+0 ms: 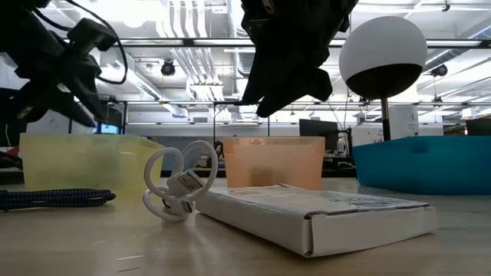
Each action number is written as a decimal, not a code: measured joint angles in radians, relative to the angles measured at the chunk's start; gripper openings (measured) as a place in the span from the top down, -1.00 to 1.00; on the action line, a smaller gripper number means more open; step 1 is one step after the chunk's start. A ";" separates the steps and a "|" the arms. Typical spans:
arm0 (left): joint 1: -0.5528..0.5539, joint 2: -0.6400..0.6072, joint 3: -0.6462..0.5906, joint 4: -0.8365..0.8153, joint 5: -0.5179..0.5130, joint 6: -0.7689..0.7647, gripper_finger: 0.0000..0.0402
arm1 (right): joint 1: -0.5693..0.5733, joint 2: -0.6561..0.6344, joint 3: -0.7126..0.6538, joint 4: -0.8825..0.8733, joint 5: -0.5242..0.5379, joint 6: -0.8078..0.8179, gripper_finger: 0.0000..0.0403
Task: Pick and place items into bin
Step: Put the black USB cable into the yellow bin, then put the dark blue USB cable into the yellow bin, then put the white USB cable into the yellow bin
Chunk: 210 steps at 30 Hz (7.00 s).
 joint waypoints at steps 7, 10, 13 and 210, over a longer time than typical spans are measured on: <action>-0.023 0.008 0.031 0.071 0.099 0.178 0.24 | -0.001 0.000 0.000 -0.001 0.000 0.000 0.24; -0.077 0.016 0.139 0.103 0.172 0.393 0.24 | 0.000 0.000 0.000 -0.003 -0.001 0.000 0.24; -0.166 0.105 0.271 -0.004 0.202 0.543 0.33 | 0.000 0.000 0.000 -0.013 -0.002 0.000 0.24; 0.007 1.017 0.708 0.095 0.422 2.399 0.70 | 0.352 0.000 0.126 -0.429 0.064 0.079 -0.23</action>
